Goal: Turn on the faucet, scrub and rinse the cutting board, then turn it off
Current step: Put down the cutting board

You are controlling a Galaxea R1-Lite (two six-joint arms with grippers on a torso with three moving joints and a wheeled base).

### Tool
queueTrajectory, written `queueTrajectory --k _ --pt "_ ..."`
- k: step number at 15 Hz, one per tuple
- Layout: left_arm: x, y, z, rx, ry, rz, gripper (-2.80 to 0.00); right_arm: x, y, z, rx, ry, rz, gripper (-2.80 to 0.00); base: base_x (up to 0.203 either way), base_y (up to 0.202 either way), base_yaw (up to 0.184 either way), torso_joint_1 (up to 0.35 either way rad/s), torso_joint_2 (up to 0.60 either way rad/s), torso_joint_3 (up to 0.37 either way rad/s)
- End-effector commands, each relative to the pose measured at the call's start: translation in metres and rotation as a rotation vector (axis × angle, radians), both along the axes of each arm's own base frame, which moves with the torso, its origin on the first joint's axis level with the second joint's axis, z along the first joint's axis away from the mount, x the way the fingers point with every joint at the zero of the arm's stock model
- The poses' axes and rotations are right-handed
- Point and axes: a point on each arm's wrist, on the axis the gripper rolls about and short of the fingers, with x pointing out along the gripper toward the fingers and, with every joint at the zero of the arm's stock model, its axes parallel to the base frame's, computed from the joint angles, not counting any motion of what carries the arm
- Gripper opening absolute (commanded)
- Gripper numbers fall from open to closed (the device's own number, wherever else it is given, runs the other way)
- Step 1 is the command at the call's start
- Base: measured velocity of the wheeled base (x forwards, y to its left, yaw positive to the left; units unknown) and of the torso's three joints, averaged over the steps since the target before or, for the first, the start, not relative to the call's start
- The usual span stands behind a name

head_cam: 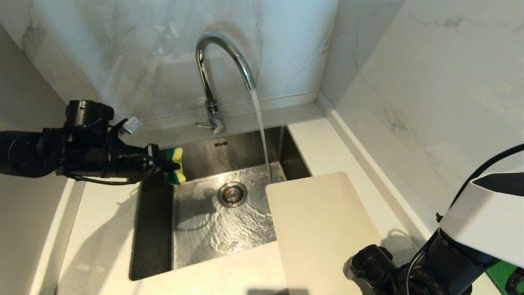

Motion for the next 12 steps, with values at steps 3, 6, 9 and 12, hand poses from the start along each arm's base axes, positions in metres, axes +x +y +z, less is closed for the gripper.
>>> queueTrajectory --k 3,6,9,12 --pt "-0.001 0.0 0.003 -0.005 -0.007 -0.001 -2.8 0.0 0.001 0.003 0.012 -0.012 0.007 0.0 0.0 0.0 0.0 0.0 0.0 0.0" --pt "-0.004 -0.002 0.006 -0.011 -0.013 -0.004 -2.8 -0.002 0.0 0.007 0.022 -0.024 0.008 0.0 0.0 0.0 0.0 0.0 0.0 0.0" --pt "-0.007 -0.002 0.012 -0.022 -0.022 0.0 -2.8 -0.005 -0.001 0.014 0.031 -0.046 0.008 0.0 0.0 0.0 0.0 0.0 0.0 0.0" --pt "-0.012 -0.004 0.016 -0.023 -0.029 -0.007 -2.8 -0.016 -0.005 0.021 0.037 -0.061 0.008 0.0 0.0 0.0 0.0 0.0 0.0 0.0"
